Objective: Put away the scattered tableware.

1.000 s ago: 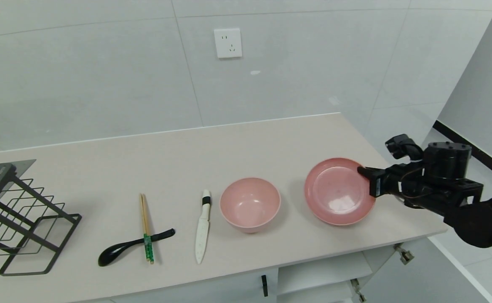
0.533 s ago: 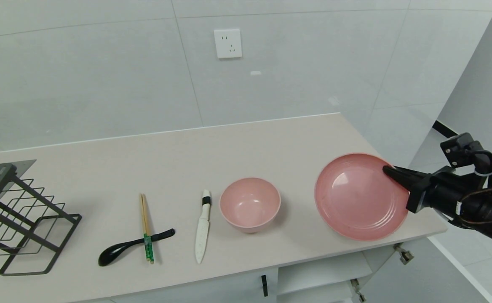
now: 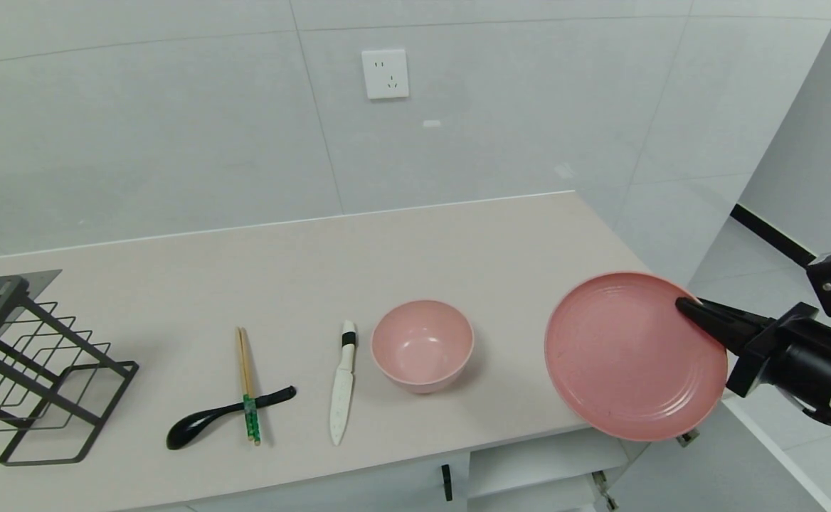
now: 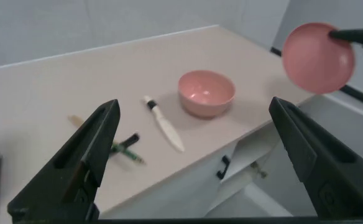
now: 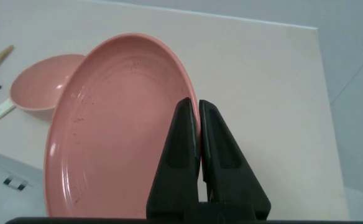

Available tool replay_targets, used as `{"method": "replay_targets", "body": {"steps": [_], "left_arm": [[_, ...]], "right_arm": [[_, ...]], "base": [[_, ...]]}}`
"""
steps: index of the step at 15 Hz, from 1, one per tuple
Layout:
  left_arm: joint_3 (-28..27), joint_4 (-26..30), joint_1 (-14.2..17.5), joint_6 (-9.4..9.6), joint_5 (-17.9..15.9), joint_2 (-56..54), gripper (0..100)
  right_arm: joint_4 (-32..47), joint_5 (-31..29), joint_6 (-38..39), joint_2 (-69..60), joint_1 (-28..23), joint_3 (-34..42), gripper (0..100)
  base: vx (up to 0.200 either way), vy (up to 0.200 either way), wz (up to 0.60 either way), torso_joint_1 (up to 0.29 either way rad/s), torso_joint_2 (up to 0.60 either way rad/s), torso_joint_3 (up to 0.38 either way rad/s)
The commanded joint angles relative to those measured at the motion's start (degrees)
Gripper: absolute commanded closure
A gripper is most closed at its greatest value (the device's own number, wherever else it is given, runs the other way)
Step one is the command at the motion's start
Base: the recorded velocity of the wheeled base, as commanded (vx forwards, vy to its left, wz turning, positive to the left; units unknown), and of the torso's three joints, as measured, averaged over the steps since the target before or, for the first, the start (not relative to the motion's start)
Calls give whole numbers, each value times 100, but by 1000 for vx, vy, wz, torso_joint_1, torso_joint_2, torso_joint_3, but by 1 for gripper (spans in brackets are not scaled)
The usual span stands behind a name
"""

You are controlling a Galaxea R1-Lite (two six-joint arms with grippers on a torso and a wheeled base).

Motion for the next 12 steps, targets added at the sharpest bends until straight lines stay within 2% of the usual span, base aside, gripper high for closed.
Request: {"method": "replay_targets", "body": {"steps": [1, 3, 4, 6, 10, 12], "left_arm": [[-496, -1015, -402, -254, -338, 1929, 0], [-364, -1964, -630, -263, -347, 2685, 0], [-338, -2175, -674, -290, -461, 2896, 0], [-347, -2210, -674, -377, -733, 3195, 0], [-461, -2237, -674, -298, -751, 3827, 0], [-663, -2324, -674, -298, -751, 4293, 0]], "right_arm": [[-202, 1, 64, 63, -101, 65, 100], [-342, 10, 143, 143, -417, 127, 100], [-377, 28, 143, 46, -540, 347, 100], [-395, 45, 143, -288, -777, 663, 100], [-395, 45, 152, -631, -795, 900, 100], [-395, 54, 178, -789, -426, 672, 100]], "base": [[0, 0, 0, 0, 0, 0], [0, 0, 0, 0, 0, 0], [0, 0, 0, 0, 0, 0], [0, 0, 0, 0, 0, 0], [0, 0, 0, 0, 0, 0], [0, 0, 0, 0, 0, 0]]}}
